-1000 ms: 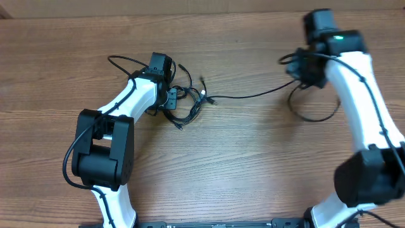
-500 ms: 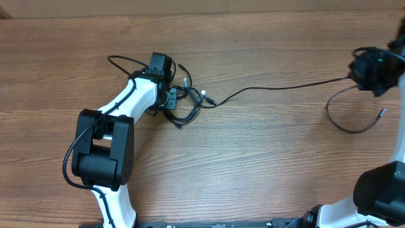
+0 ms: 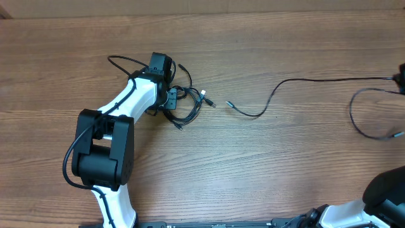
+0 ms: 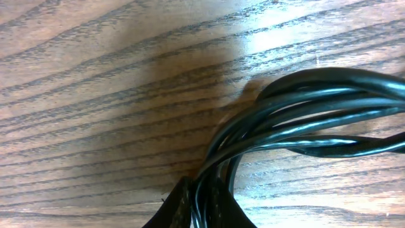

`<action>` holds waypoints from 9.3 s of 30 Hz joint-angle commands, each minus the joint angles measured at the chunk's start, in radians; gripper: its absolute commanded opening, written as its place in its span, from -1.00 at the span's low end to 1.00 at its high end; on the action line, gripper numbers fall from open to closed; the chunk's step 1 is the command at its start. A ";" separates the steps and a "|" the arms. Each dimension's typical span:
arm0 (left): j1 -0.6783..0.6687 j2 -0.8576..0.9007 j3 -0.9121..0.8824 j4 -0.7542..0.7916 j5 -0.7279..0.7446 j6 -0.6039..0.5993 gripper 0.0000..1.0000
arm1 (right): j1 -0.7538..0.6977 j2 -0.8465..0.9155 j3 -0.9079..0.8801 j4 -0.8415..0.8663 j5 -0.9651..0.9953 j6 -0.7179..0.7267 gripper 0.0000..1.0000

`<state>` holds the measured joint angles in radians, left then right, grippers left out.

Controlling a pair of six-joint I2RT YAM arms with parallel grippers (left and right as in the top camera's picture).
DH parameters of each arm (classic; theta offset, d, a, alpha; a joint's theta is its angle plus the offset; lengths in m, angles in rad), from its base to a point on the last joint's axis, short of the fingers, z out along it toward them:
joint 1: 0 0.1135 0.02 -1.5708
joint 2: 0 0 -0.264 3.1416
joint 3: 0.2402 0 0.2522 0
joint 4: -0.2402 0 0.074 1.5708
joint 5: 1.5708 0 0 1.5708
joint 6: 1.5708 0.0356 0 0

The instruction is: Untangle cables

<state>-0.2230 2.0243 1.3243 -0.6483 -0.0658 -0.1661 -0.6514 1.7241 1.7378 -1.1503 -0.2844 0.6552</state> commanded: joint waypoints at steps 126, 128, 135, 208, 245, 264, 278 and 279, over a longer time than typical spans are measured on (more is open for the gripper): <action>0.005 0.068 -0.046 -0.005 -0.019 -0.015 -0.75 | 0.214 0.135 -0.394 0.872 0.466 -0.550 0.53; 0.005 0.068 -0.046 -0.004 -0.019 -0.015 -0.75 | 0.173 0.137 -0.394 0.885 0.466 -0.531 0.47; 0.005 0.068 -0.046 -0.004 -0.019 -0.045 -0.80 | -0.003 0.146 -0.394 0.943 0.345 -0.336 0.48; 0.005 0.068 -0.091 0.067 -0.020 -0.040 -0.70 | 0.017 0.293 -0.272 0.809 -0.315 -0.124 1.00; 0.005 0.068 -0.091 0.097 -0.023 -0.020 -0.82 | 0.543 0.270 -0.135 -0.059 0.450 -0.361 -0.92; 0.005 0.068 -0.091 0.100 -0.023 -0.020 -0.81 | 0.470 0.270 -0.135 0.033 -0.046 -0.426 -0.88; 0.005 0.068 -0.091 0.100 -0.023 -0.013 -0.81 | 0.580 0.281 -0.189 -0.080 0.237 -0.427 -0.92; 0.005 0.068 -0.091 0.100 -0.023 -0.013 -0.81 | 0.576 0.281 -0.189 -0.089 0.264 -0.421 -0.92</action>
<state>-0.2222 2.0121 1.2842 -0.5407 -0.0872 -0.2024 -0.0719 2.0178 1.5570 -1.2293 -0.1543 0.2348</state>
